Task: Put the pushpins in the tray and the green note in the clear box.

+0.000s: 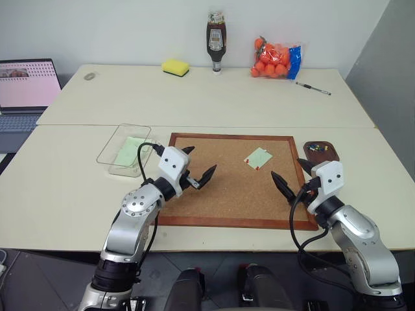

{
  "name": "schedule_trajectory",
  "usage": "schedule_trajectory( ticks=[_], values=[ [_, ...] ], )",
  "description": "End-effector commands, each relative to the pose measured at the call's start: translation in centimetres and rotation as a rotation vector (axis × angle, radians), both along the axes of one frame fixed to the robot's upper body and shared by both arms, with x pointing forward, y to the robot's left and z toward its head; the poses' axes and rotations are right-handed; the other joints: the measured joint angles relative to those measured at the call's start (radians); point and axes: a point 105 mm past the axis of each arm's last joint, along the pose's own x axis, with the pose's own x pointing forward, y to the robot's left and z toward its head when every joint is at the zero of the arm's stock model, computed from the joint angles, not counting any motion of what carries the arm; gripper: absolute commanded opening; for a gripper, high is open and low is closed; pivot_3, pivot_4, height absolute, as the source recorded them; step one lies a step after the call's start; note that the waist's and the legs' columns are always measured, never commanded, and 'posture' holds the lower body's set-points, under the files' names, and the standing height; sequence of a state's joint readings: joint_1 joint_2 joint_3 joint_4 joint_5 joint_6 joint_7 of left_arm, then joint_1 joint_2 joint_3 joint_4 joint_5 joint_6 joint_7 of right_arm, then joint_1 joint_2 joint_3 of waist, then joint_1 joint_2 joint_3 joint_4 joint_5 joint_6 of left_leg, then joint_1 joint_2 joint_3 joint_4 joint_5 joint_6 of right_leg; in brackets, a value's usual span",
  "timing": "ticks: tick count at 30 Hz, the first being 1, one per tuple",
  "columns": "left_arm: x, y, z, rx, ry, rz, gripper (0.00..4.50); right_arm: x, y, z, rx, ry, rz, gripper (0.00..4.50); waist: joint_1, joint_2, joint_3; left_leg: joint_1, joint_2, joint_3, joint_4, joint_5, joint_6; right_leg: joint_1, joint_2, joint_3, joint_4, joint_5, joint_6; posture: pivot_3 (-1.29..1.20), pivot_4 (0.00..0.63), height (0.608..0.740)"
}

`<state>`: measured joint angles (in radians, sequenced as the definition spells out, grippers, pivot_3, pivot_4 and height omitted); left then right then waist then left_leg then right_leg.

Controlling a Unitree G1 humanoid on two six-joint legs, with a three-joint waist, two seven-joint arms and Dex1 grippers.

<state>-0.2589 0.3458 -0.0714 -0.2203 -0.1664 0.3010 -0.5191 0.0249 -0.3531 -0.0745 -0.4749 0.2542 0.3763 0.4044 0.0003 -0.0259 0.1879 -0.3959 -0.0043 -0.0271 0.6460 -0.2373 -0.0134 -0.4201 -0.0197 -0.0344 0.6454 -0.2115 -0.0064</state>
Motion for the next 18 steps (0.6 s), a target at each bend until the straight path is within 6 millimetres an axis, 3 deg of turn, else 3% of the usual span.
schedule_trajectory(
  ticks=[1, 4, 18],
  values=[
    [-0.1, -1.3, 1.1, -0.022, -0.008, -0.090, 4.50, 0.0, 0.4, 1.8, -0.005, -0.074, 0.017, 4.47, 0.000, 0.000, 0.000, 0.000, 0.000, 0.000, 0.000, 0.000, 0.000, 0.000, 0.000, 0.000, 0.000, 0.000, 0.000, 0.00, 0.150, 0.740],
    [0.2, -1.6, 1.1, -0.025, 0.008, -0.114, 4.50, 0.0, 0.7, 2.1, -0.003, -0.077, 0.025, 4.47, 0.000, 0.000, 0.000, 0.000, 0.000, 0.000, 0.000, 0.000, 0.000, 0.000, 0.001, 0.000, 0.000, 0.000, 0.000, 0.00, 0.150, 0.740],
    [1.1, -2.7, -0.8, 0.033, 0.067, -0.127, 2.05, 0.7, 1.1, 2.6, 0.029, -0.049, 0.030, 4.50, 0.000, 0.000, 0.000, 0.000, 0.000, 0.000, 0.000, 0.000, 0.000, 0.000, 0.001, 0.000, 0.000, 0.000, 0.000, 0.00, 0.150, 0.740]
  ],
)
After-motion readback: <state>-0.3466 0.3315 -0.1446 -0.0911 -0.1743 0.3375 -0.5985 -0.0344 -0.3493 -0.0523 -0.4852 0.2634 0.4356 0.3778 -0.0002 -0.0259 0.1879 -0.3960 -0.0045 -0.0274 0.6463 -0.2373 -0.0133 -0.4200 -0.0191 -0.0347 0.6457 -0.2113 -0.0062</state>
